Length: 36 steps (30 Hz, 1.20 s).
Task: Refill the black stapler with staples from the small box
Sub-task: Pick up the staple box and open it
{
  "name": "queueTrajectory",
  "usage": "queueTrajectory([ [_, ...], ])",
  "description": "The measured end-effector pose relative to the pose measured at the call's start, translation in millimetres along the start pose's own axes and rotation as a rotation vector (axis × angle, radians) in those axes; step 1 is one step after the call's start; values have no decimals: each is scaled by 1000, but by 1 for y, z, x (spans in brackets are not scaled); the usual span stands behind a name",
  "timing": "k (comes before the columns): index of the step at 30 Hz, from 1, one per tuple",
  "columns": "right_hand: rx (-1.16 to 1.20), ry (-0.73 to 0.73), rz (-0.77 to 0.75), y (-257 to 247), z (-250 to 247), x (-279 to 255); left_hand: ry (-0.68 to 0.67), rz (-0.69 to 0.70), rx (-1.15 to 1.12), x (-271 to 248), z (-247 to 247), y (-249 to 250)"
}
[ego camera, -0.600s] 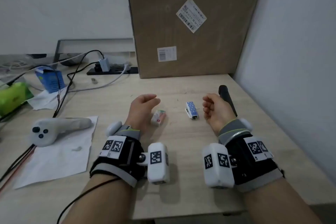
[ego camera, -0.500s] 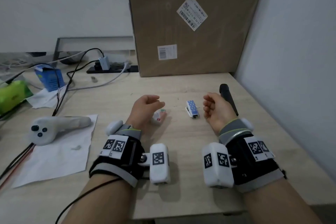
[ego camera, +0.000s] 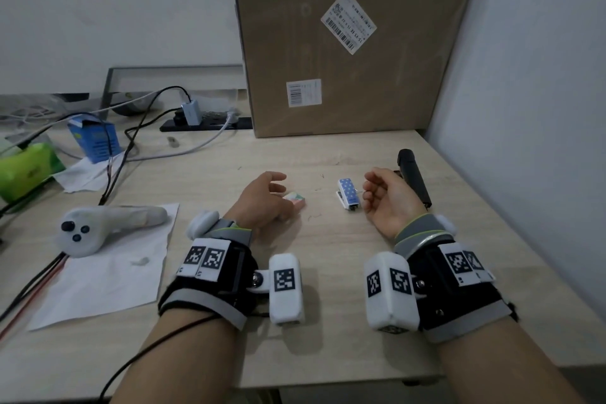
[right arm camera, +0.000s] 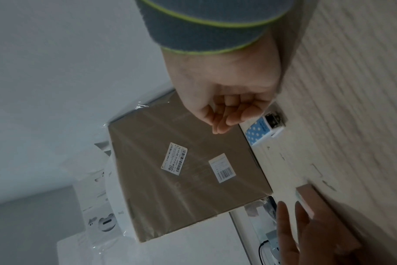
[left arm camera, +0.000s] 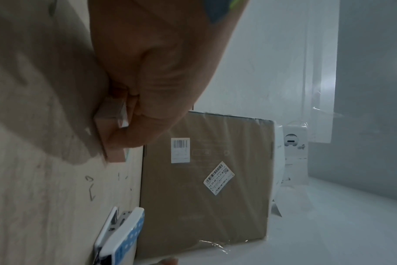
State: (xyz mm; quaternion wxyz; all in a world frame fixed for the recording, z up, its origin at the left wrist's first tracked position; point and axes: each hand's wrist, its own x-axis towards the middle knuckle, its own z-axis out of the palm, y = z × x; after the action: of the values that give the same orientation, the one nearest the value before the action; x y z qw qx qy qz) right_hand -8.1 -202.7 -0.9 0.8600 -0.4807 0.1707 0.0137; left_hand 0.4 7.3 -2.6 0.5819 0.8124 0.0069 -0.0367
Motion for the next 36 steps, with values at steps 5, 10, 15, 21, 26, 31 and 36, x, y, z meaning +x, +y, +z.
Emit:
queueTrajectory([
  [5,-65,-111,-45,3,6,-7,3,60,-242,-4,4,3],
  [10,-214,-215,-123,7,13,-16,-63,114,-410,-8,12,8],
  [15,-313,-228,-123,11,17,-22,-125,153,-494,-12,17,11],
  [21,-340,-284,-106,13,18,-25,-164,174,-543,-10,18,10],
  [26,-187,-261,-126,12,19,-25,-50,151,-612,-6,18,7],
  [31,-168,-274,-119,14,19,-25,-11,125,-650,-4,18,3],
  [36,-219,-279,-120,16,17,-25,-70,44,-644,-3,20,0],
])
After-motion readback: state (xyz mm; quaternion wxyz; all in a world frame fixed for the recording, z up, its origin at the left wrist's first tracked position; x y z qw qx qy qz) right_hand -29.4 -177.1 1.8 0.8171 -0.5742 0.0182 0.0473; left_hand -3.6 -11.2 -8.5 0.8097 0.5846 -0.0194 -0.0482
